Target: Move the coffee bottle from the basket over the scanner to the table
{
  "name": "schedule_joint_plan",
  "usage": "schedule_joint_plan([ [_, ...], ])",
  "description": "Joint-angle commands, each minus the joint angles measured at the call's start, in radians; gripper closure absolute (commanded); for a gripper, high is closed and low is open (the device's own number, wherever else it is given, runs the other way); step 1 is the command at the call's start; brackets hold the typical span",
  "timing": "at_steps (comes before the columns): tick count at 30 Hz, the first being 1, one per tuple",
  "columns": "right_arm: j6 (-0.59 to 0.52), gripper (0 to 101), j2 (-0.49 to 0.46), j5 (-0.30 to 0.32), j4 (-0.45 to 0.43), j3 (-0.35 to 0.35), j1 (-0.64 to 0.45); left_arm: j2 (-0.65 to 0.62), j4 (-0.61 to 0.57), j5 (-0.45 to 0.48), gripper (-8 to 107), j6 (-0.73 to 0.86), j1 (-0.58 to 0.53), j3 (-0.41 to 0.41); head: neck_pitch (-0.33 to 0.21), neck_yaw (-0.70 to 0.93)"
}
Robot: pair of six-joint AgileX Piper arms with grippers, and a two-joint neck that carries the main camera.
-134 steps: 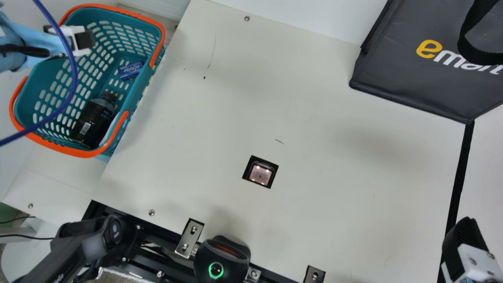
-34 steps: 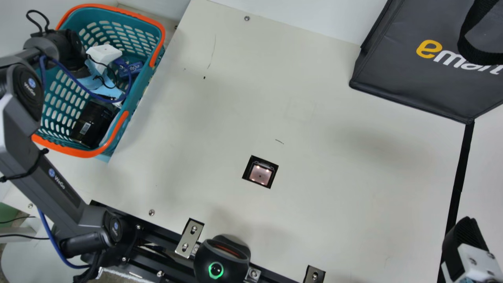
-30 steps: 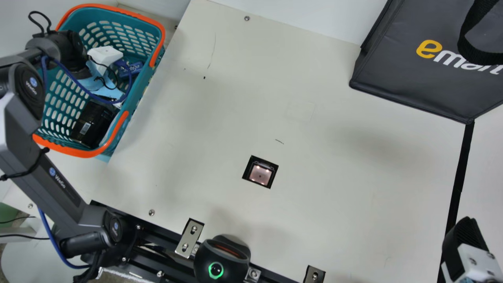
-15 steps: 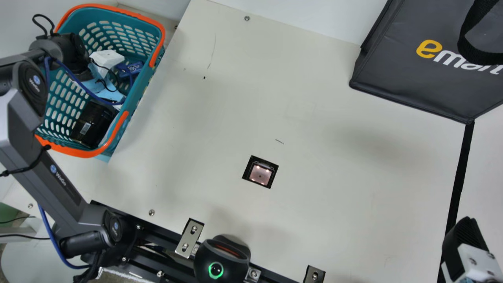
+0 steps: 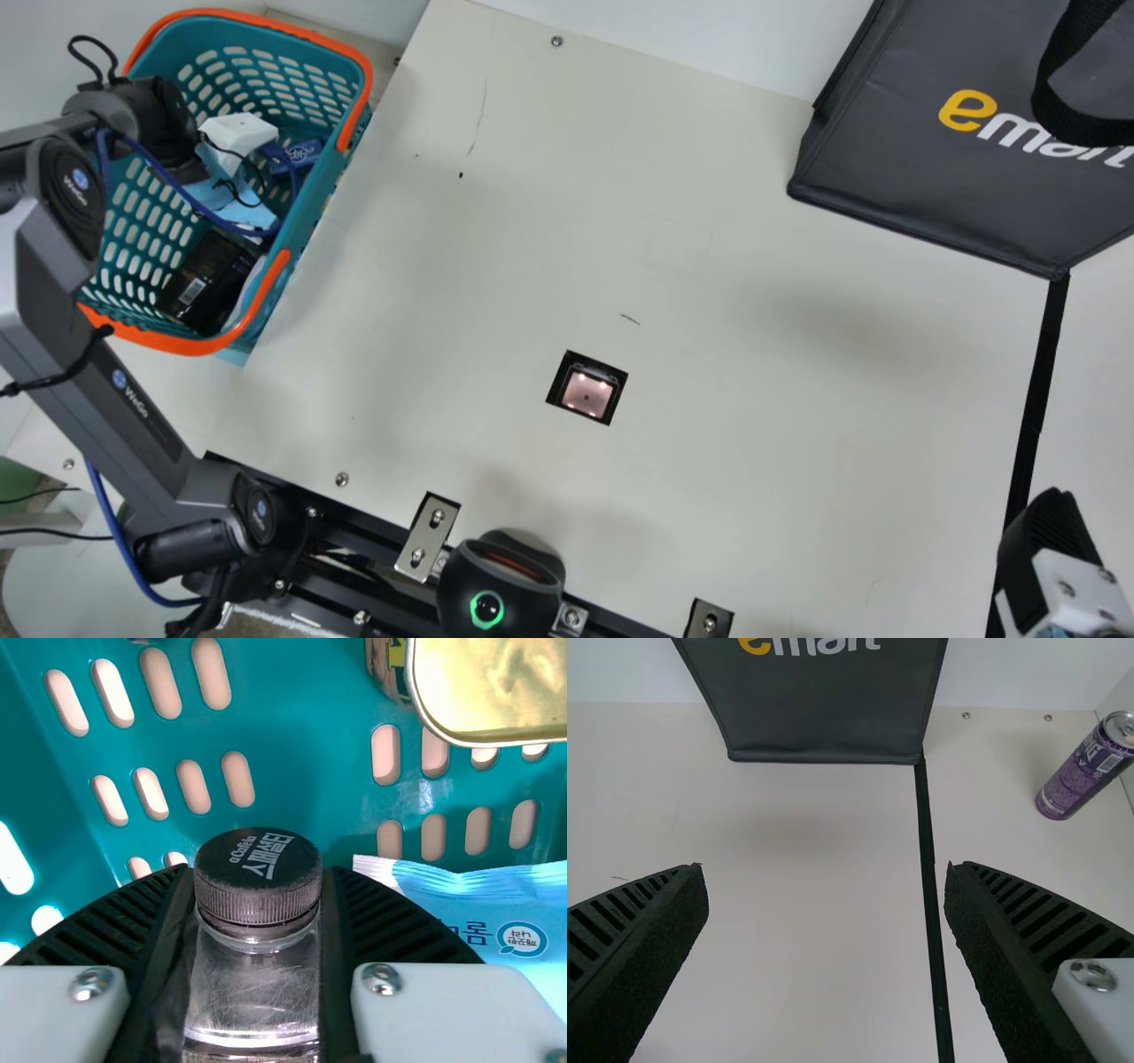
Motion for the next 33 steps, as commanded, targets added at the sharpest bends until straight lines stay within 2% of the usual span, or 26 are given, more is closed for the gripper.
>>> schedule_joint_plan([
  [1,0.0,6,0.0,0.0,0.0,0.0,0.0,-0.002,-0.006,-0.003,96,0.004,0.002,-0.002,-0.029,0.002],
  [3,0.0,6,0.0,0.0,0.0,0.0,0.0,-0.005,-0.014,-0.004,107,0.008,0.004,-0.003,-0.029,0.002],
  [22,0.0,6,0.0,0.0,0.0,0.0,0.0,-0.119,-0.181,-0.009,107,0.073,0.024,0.013,-0.029,0.002],
  [33,0.0,6,0.0,0.0,0.0,0.0,0.0,-0.182,-0.255,-0.005,107,0.059,0.044,0.014,-0.029,0.002],
])
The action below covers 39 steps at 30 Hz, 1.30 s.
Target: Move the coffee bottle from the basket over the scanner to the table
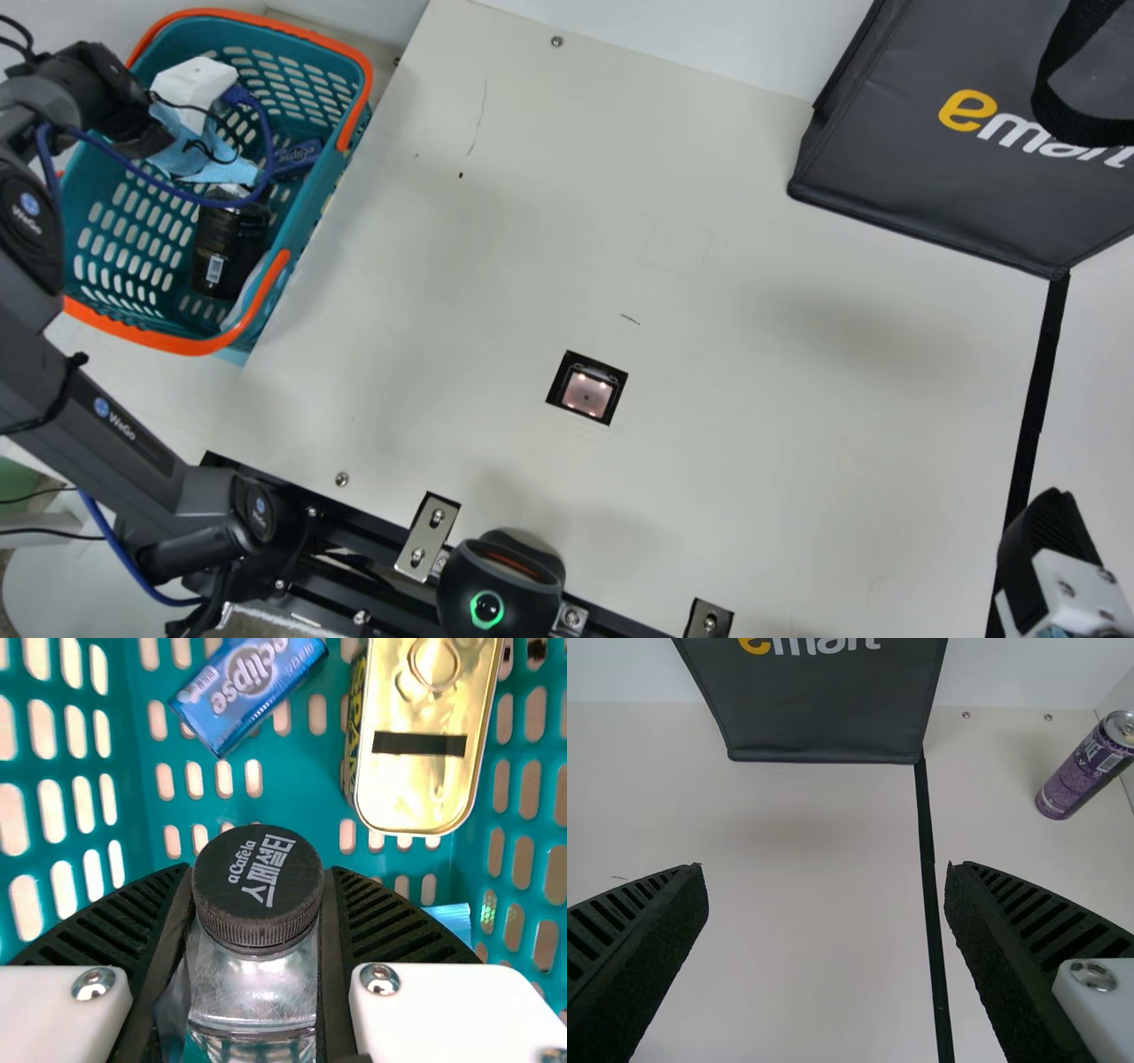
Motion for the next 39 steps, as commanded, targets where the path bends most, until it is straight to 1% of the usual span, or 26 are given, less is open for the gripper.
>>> schedule_joint_plan([
  [1,0.0,6,0.0,0.0,0.0,0.0,0.0,-0.007,-0.006,-0.003,107,-0.004,0.003,0.002,-0.03,0.002],
  [9,0.0,6,0.0,-0.001,0.0,0.0,0.0,-0.044,-0.039,-0.018,107,-0.007,0.014,0.024,-0.03,0.002],
  [15,0.0,6,0.0,0.0,0.0,0.0,0.0,-0.08,-0.069,-0.036,107,0.004,0.027,0.055,-0.03,0.002],
  [30,0.0,6,0.0,0.0,0.0,0.0,0.0,-0.217,-0.207,-0.14,107,0.083,0.075,0.208,-0.03,0.002],
  [39,0.0,6,0.0,0.0,0.0,0.0,0.0,-0.305,-0.272,-0.167,107,0.08,0.091,0.262,-0.03,0.002],
])
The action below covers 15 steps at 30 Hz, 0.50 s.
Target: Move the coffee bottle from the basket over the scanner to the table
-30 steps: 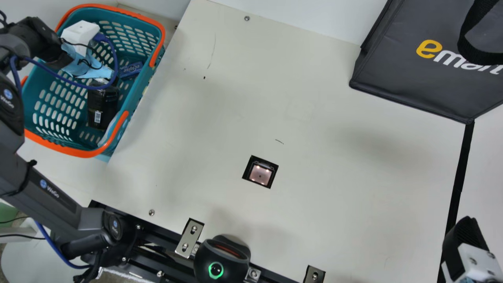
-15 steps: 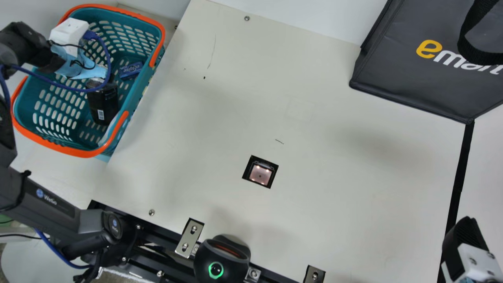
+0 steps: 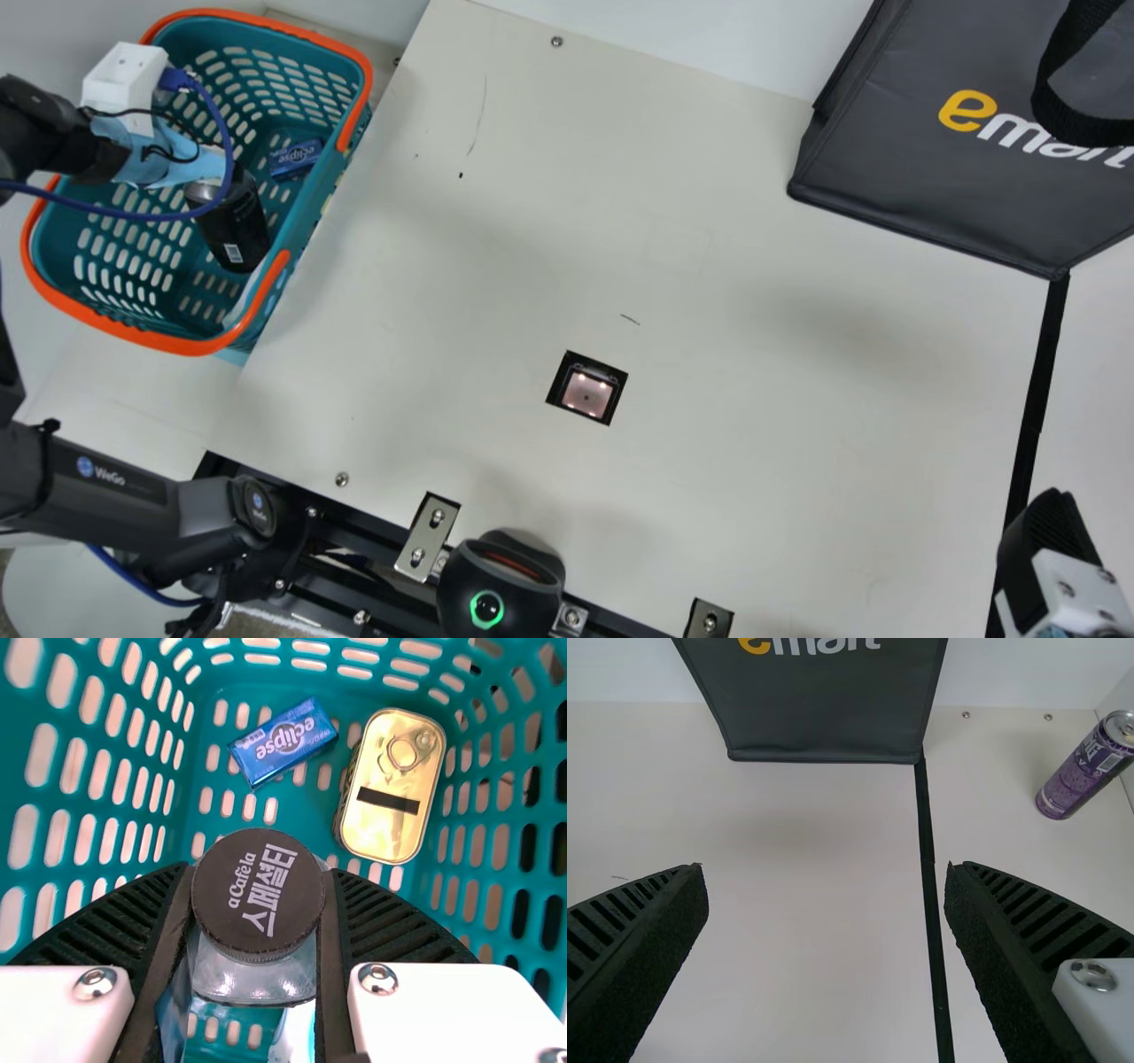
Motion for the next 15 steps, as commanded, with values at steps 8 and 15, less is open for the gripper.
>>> schedule_joint_plan([
  [8,0.0,6,0.0,0.0,0.0,0.0,0.0,-0.104,-0.031,0.016,107,-0.046,0.008,-0.001,-0.03,0.002],
  [15,0.0,6,0.0,0.001,0.0,0.0,0.0,-0.177,-0.034,0.047,107,-0.106,0.005,-0.035,-0.03,0.002],
])
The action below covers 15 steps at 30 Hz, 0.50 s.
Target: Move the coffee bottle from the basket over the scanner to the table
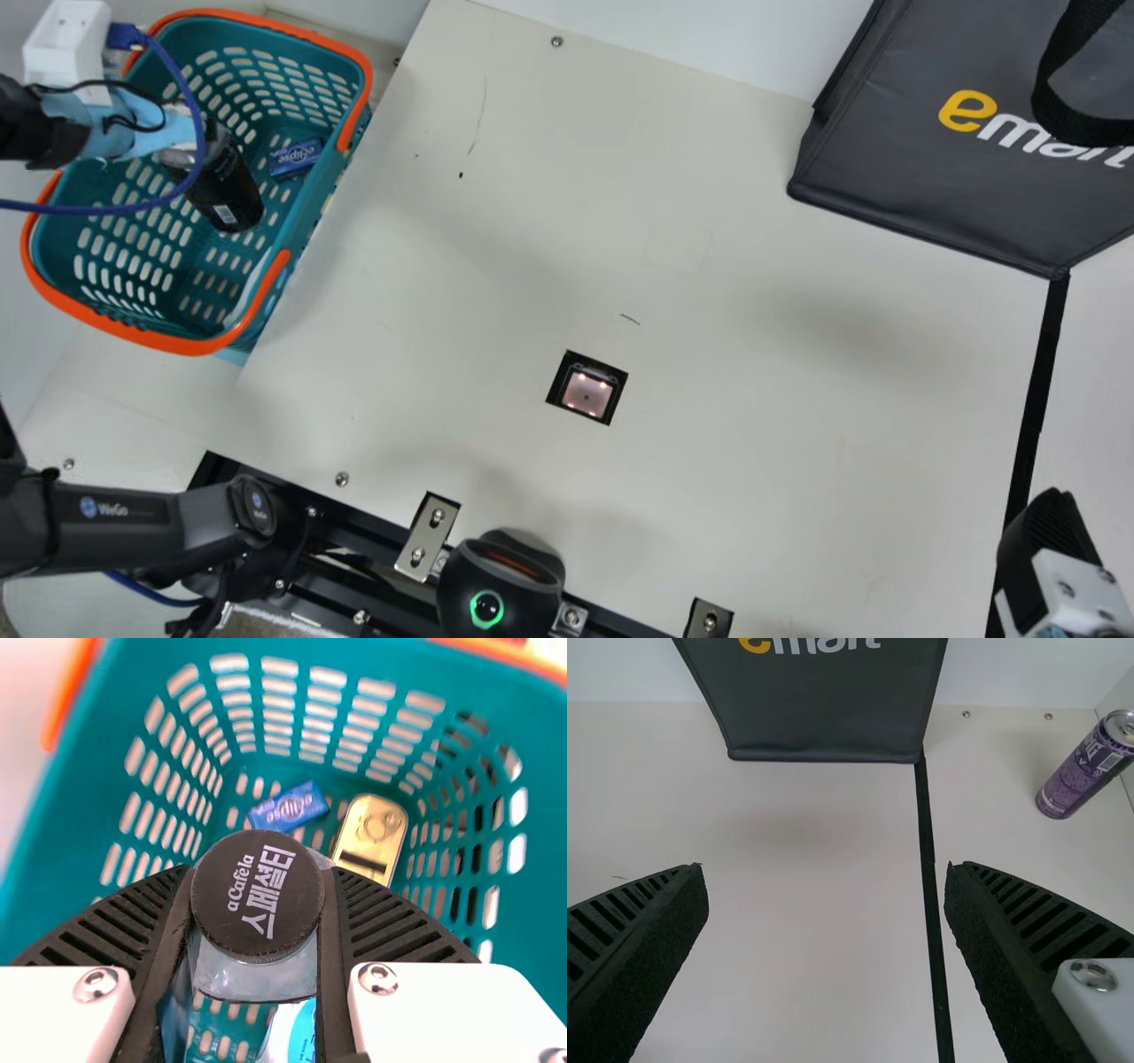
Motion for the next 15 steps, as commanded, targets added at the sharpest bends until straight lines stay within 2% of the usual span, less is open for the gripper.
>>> schedule_joint_plan([
  [1,0.0,6,0.0,0.0,0.0,0.0,0.0,-0.019,0.001,0.008,107,-0.021,-0.003,-0.013,-0.03,0.002],
  [15,0.0,6,0.0,0.0,0.0,0.0,0.0,-0.155,0.047,0.036,107,-0.165,-0.068,-0.105,-0.03,0.002],
])
